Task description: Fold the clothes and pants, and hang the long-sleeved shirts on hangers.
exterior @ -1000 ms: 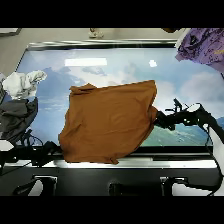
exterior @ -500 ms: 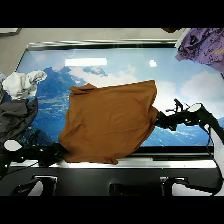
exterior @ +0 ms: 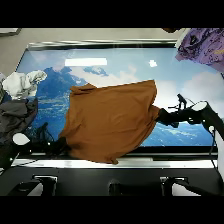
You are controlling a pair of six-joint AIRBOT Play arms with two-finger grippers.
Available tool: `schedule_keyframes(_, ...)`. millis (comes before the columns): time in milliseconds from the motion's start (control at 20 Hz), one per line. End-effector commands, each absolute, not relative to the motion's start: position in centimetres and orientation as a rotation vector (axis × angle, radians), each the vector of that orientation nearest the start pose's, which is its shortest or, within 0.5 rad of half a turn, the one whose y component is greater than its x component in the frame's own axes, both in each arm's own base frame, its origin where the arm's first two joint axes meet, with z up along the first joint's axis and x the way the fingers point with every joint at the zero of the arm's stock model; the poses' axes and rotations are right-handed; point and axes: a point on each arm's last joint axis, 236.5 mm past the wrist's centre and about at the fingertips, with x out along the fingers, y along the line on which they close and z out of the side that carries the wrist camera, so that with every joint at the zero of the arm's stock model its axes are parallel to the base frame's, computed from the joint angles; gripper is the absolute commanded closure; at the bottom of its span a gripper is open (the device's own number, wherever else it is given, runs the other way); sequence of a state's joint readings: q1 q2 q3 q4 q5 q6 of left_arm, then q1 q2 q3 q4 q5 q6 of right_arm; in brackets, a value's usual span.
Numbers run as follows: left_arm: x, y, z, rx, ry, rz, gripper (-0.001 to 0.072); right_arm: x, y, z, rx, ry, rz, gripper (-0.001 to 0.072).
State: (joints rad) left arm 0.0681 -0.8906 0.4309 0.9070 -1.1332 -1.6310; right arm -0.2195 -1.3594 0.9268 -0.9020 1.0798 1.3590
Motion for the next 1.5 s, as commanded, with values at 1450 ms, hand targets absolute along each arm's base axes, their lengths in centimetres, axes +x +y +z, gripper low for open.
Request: schedule_keyframes(1450,41.5,1.4,20.9,-0.306,0.826,0.129,0.0692,43.6,-2.0,26.6,0.344,0.757,0.048,0.0683)
